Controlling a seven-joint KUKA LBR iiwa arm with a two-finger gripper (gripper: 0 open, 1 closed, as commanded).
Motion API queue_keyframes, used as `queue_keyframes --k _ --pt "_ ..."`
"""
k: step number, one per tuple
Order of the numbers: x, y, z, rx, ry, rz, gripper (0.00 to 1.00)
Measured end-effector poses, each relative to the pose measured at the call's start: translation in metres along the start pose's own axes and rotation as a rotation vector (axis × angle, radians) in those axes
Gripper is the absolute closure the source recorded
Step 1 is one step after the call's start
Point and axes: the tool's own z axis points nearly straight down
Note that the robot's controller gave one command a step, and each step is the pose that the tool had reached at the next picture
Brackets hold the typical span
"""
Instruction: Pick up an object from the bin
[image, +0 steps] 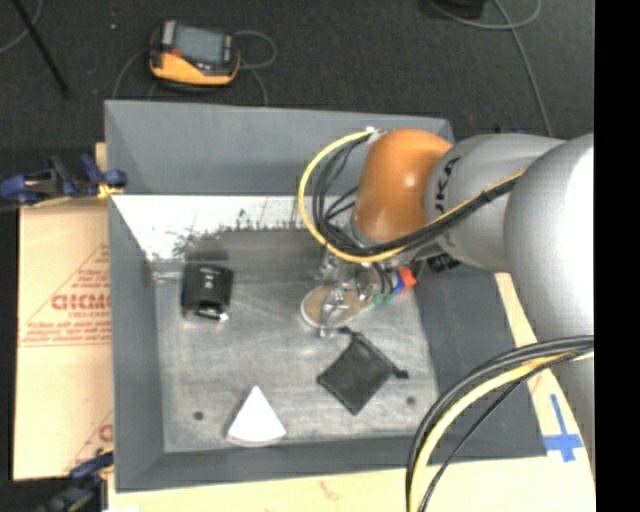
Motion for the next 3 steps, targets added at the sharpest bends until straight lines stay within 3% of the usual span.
queue_keyframes --k 1,2,3 --pt "-0.005 -0.022 -0.117 0.001 0.007 0.024 1.0" --pt "-0.005 -0.022 -0.117 0.001 0.007 0.024 1.0" --pt "0.003 -0.027 -0.148 0.001 0.012 -0.083 1.0"
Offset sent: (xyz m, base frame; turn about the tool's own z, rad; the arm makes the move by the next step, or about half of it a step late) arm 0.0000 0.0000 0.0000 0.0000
